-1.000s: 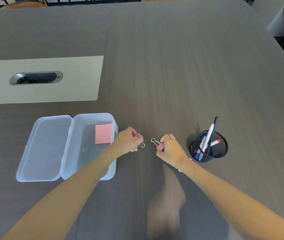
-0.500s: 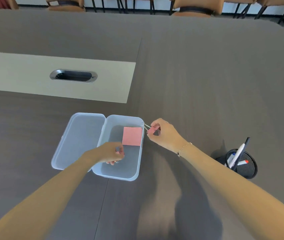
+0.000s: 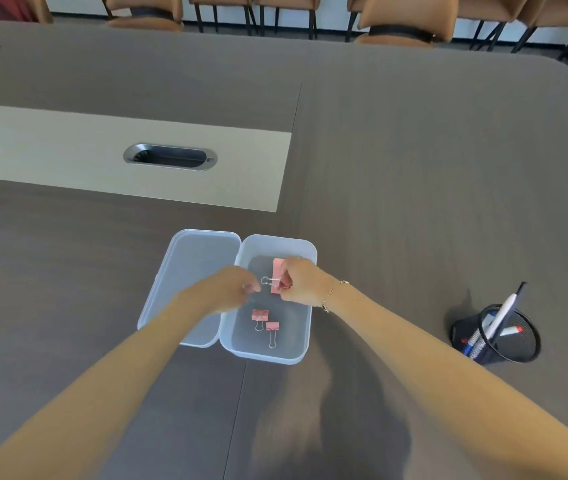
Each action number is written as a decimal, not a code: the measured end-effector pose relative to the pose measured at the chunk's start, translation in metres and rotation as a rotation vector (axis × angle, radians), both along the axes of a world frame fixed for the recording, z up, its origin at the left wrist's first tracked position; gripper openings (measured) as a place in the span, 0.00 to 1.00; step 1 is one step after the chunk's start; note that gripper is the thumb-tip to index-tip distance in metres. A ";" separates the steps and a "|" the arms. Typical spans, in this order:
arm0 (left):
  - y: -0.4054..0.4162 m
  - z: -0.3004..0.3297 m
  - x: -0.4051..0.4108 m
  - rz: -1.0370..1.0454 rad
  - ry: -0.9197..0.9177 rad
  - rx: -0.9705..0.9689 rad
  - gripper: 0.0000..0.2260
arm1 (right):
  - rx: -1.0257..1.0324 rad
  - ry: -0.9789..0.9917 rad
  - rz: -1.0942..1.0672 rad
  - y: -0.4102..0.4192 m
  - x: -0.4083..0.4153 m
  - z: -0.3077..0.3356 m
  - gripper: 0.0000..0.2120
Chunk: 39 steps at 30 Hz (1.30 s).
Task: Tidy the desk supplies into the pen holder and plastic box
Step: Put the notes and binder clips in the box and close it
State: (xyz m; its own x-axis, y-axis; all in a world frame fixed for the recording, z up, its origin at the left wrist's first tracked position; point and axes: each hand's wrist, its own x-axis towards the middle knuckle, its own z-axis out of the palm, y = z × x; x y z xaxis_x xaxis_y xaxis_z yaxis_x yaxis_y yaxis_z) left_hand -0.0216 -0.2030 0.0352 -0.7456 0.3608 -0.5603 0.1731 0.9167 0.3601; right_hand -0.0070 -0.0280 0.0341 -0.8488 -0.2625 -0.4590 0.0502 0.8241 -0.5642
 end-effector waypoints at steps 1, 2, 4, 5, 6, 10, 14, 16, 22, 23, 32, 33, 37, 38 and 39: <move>-0.004 0.005 -0.001 0.041 0.087 0.041 0.16 | 0.041 -0.019 0.031 -0.003 0.000 -0.004 0.09; -0.008 0.009 -0.002 0.087 0.178 0.076 0.16 | 0.086 -0.031 0.076 -0.005 0.000 -0.008 0.04; -0.023 0.009 -0.006 0.206 0.331 0.114 0.15 | 0.146 -0.064 0.131 -0.010 0.000 -0.016 0.10; -0.035 0.006 -0.009 0.264 0.383 0.110 0.15 | 0.176 -0.084 0.169 -0.016 0.000 -0.019 0.12; -0.044 0.001 -0.011 0.330 0.415 0.109 0.16 | 0.207 -0.100 0.215 -0.016 0.002 -0.023 0.13; -0.077 -0.021 -0.013 0.589 0.371 0.063 0.22 | 0.292 -0.073 0.337 -0.019 0.004 -0.032 0.12; -0.091 -0.031 -0.010 0.767 0.284 0.085 0.26 | 0.311 -0.032 0.393 -0.016 0.005 -0.035 0.15; -0.096 -0.032 -0.010 0.878 0.195 0.125 0.29 | 0.307 0.038 0.376 -0.010 0.004 -0.035 0.17; -0.115 -0.025 -0.021 1.126 -0.195 0.300 0.23 | -0.020 0.333 -0.266 0.014 0.026 -0.037 0.33; -0.118 -0.019 -0.022 1.136 -0.220 0.309 0.22 | -0.123 0.225 -0.387 0.017 0.032 -0.036 0.34; -0.137 0.051 -0.039 1.128 -0.442 0.350 0.18 | -0.709 -0.446 -0.809 0.029 0.040 -0.037 0.18; -0.134 0.058 -0.038 1.100 -0.488 0.377 0.18 | -0.755 -0.474 -0.833 0.031 0.040 -0.034 0.17; -0.120 0.073 -0.032 0.942 -0.664 0.534 0.32 | -0.804 -0.512 -0.843 0.041 0.043 -0.023 0.16; -0.115 0.073 -0.030 0.884 -0.687 0.564 0.33 | -0.804 -0.510 -0.836 0.042 0.044 -0.022 0.18; -0.108 0.071 -0.028 0.822 -0.697 0.576 0.33 | -0.806 -0.511 -0.832 0.043 0.044 -0.021 0.20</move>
